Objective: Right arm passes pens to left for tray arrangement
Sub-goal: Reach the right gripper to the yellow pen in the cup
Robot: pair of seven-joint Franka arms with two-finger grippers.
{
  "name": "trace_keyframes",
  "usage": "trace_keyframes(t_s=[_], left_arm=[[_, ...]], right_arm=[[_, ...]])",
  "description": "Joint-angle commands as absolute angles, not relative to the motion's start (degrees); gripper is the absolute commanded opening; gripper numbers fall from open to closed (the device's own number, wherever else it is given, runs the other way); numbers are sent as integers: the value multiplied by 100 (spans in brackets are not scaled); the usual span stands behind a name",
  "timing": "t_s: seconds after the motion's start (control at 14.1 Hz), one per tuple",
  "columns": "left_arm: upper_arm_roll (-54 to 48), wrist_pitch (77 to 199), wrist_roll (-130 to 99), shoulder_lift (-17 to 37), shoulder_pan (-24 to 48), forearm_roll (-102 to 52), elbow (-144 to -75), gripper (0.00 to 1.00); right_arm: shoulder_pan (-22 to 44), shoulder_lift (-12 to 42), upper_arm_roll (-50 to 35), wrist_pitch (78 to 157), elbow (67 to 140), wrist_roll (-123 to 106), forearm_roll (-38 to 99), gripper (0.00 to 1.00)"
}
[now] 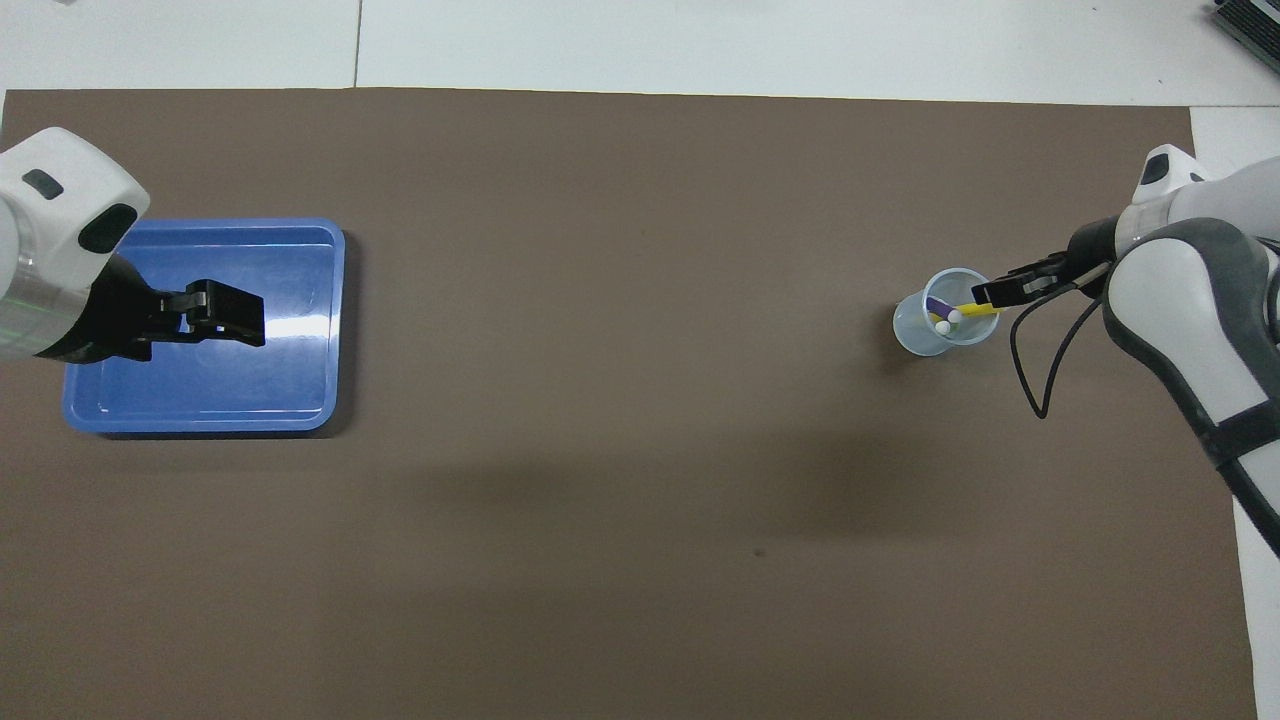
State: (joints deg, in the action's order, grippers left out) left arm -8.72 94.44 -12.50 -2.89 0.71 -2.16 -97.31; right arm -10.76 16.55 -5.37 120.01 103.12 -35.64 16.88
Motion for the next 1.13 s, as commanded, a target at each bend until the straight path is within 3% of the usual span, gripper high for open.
trace_keyframes(t_s=[0.0,0.28,0.85,1.06], left_arm=[[-835,9527,-1283,-457,123,-167,-9949,100],[-835,9536,-1283,-475,123,-167,-9967,100],[-844,9518,-1327,-536,132,-167,-10055,100],[-844,9501,-1336,-536,132,-167,-10064,100]], right_arm=[[-1099,1626,-554,12173,10459,-3770,1828,52],[-1107,1591,-554,12173,10547,-3771,1828,50],[-1107,1582,-554,12155,10556,-3762,1828,33],[-1107,1573,-554,12164,10582,-3770,1828,32]])
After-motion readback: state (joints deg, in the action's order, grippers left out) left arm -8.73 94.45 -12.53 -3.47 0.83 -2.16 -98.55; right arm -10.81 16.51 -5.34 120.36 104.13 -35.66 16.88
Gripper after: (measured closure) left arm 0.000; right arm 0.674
